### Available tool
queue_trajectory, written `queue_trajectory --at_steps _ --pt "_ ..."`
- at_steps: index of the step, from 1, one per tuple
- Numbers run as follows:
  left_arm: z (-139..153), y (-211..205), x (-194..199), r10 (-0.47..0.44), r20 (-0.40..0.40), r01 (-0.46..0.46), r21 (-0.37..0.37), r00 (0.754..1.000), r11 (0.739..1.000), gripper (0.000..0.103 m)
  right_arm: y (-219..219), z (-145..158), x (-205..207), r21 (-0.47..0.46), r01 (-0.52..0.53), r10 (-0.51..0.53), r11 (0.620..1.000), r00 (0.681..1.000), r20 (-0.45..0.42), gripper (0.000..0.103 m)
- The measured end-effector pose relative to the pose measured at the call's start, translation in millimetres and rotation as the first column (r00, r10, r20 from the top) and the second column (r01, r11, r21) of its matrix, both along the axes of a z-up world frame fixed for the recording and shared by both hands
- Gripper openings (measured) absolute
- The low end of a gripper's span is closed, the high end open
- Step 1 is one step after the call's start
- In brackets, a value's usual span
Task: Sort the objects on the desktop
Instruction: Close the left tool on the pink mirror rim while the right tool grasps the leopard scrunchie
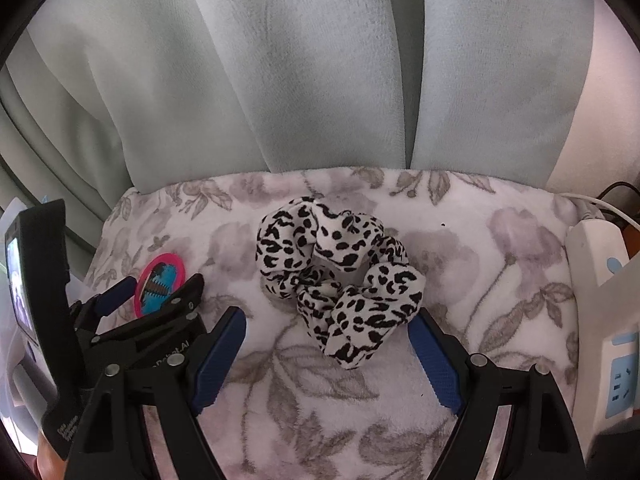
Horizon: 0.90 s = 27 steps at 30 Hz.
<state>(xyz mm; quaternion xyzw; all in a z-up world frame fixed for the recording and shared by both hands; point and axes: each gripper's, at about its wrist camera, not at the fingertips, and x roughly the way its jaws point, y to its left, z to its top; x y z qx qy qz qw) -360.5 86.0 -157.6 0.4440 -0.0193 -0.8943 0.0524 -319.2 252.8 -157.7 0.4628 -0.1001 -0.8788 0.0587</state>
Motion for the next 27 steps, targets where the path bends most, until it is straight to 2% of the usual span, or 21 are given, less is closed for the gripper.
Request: queue_trajectory --at_steps 7,13,16,19,21,27 --pt "0 -3 -3 -0.005 -0.002 0.005 0.025 1.0 1.0 0.086 -1 -7 -5 0.008 0.01 -0.011 1.0 1.0 0.008 0.086" --pt "2 -1 -1 -0.021 -0.006 0.022 0.042 1.0 0.999 0.073 0 -7 -8 0.008 0.042 -0.042 0.999 0.999 0.001 0.085" --pt "3 -2 -2 -0.021 -0.004 0.021 0.044 1.0 0.999 0.073 2 -6 -9 0.014 0.06 -0.06 0.998 0.998 -0.002 0.077" --pt "4 -3 -1 -0.021 0.004 0.021 0.053 1.0 0.998 0.073 7 -4 -7 0.011 0.08 -0.08 0.997 0.997 0.002 0.063" --pt "5 -2 2 -0.024 0.007 0.024 0.054 1.0 0.998 0.073 12 -4 -5 0.009 0.095 -0.095 0.995 0.995 0.008 0.05" --pt "6 0 13 -0.046 0.017 0.045 0.062 0.999 0.997 0.073 22 4 11 -0.017 0.095 -0.094 0.995 0.995 0.018 0.032"
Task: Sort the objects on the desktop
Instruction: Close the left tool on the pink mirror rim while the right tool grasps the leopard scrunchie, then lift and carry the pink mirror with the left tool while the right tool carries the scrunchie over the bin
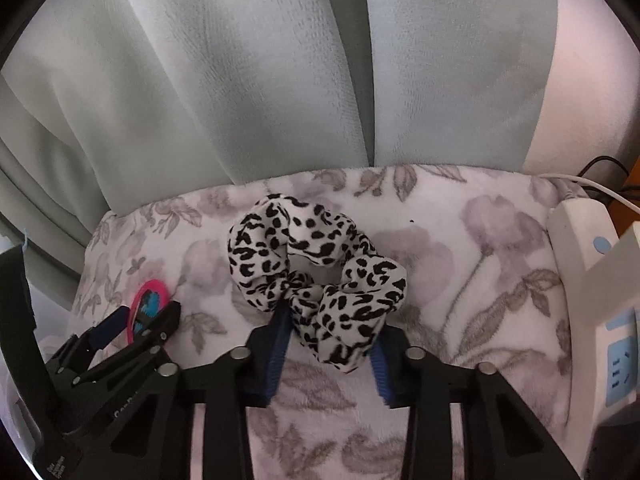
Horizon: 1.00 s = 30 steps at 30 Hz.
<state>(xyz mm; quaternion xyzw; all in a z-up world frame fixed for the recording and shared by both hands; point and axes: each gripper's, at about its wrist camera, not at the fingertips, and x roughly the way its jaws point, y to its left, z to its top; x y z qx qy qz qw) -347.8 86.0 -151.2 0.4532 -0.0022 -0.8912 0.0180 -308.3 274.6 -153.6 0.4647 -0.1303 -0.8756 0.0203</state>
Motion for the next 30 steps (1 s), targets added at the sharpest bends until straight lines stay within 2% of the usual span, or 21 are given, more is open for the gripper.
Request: queue_trajectory --at_steps 8,14,17,30 --pt "3 1 25 -0.039 0.026 0.038 0.026 0.999 0.999 0.073 -1 7 27 -0.027 -0.005 0.005 1.0 1.0 0.003 0.021" --pt "2 2 50 -0.073 0.049 0.07 0.054 0.996 0.996 0.073 -5 21 61 -0.043 -0.008 0.007 0.999 1.0 -0.018 0.021" --pt "7 11 77 -0.092 0.059 0.088 0.067 0.994 0.994 0.073 -7 24 81 -0.057 -0.002 0.001 0.998 1.0 -0.019 0.021" --pt "5 -3 129 -0.17 0.086 0.164 0.073 0.982 0.984 0.073 -25 22 147 -0.123 0.014 -0.012 0.992 1.0 0.009 0.021"
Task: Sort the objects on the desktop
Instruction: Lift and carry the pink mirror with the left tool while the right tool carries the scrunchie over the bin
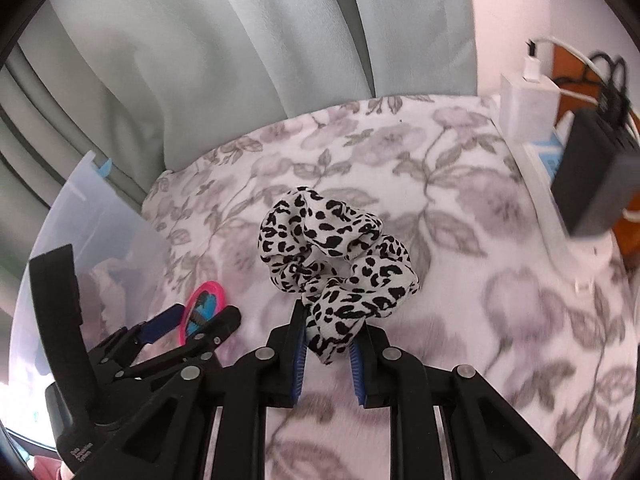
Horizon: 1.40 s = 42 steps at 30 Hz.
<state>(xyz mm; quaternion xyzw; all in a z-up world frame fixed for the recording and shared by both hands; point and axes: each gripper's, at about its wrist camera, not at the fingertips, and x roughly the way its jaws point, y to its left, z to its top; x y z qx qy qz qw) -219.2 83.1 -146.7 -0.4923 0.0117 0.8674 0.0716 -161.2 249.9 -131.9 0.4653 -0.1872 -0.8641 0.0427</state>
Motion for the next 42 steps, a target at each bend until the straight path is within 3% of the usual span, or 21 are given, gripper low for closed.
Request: queue_trajectory --at_steps 7,13,26,32,42 --pt "2 -4 24 -0.02 0.006 0.02 0.007 1.0 1.0 0.073 0 1 27 -0.052 0.013 -0.014 0.999 1.0 -0.007 0.021" --pt "11 -8 40 -0.03 0.001 0.03 0.075 1.0 0.997 0.072 2 8 41 -0.068 0.022 -0.023 0.997 1.0 -0.02 0.021" --pt "60 -17 70 -0.083 -0.131 0.106 0.182 0.988 0.977 0.072 -2 42 62 -0.073 0.038 -0.045 0.997 0.994 -0.099 0.021" --pt "95 -27 89 -0.089 -0.229 0.143 0.231 0.969 0.962 0.072 -12 76 71 -0.053 0.029 -0.038 0.998 0.983 -0.177 0.021" --pt "161 -66 122 -0.036 -0.413 0.179 0.313 0.91 0.933 0.073 -49 142 88 -0.001 -0.025 0.024 1.0 0.939 -0.342 0.021"
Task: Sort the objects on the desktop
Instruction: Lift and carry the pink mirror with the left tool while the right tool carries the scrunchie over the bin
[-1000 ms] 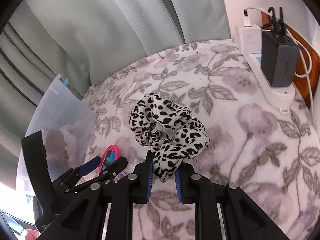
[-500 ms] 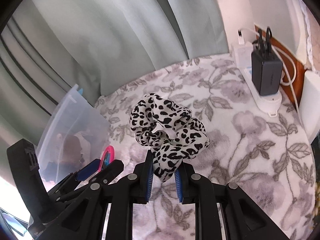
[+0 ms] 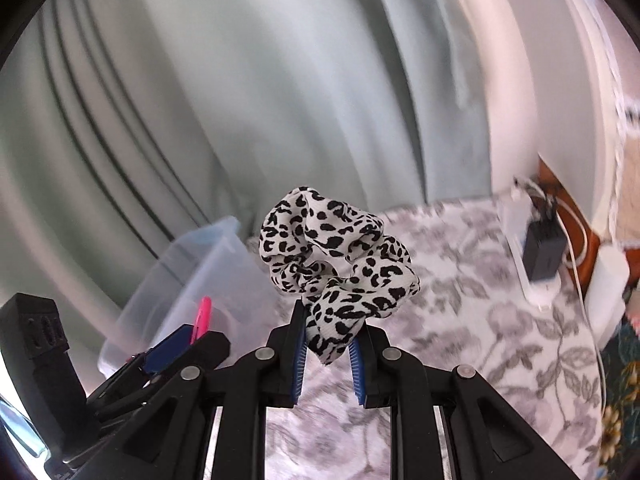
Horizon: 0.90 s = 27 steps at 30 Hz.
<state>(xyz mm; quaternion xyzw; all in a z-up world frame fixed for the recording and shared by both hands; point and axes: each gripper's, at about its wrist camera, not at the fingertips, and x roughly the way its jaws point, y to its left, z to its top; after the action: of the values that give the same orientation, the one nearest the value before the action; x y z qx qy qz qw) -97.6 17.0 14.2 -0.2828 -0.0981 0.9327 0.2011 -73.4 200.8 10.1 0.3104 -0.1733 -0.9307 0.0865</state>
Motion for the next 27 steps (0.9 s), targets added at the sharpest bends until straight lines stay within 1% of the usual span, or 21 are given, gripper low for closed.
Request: queue_trajectory --at_steps 3,7,12,15,18,23,27 --pt "18 -21 9 0.034 -0.053 -0.032 0.035 0.998 0.999 0.072 -17 17 -1 0.016 -0.034 0.035 0.999 0.999 -0.041 0.021" --pt "34 -53 18 0.107 -0.102 -0.1 0.07 0.989 0.992 0.072 -43 33 -3 0.038 -0.09 0.093 0.995 0.992 -0.08 0.021" --pt "46 -97 25 0.225 -0.136 -0.213 0.095 0.965 0.972 0.072 -80 51 -13 0.061 -0.177 0.183 0.982 0.976 -0.12 0.021" --pt "48 -122 27 0.299 -0.134 -0.287 0.104 0.945 0.952 0.073 -105 56 -20 0.077 -0.231 0.239 0.97 0.962 -0.132 0.021" --pt "45 -142 26 0.362 -0.121 -0.352 0.098 0.924 0.931 0.072 -131 56 -28 0.093 -0.29 0.3 0.952 0.946 -0.123 0.021" --pt "30 -164 19 0.417 -0.066 -0.411 0.082 0.907 0.908 0.073 -168 41 -45 0.114 -0.363 0.372 0.925 0.926 -0.062 0.021" --pt "14 -175 8 0.444 -0.009 -0.442 0.066 0.896 0.894 0.073 -197 20 -58 0.137 -0.42 0.423 0.897 0.906 0.008 0.021"
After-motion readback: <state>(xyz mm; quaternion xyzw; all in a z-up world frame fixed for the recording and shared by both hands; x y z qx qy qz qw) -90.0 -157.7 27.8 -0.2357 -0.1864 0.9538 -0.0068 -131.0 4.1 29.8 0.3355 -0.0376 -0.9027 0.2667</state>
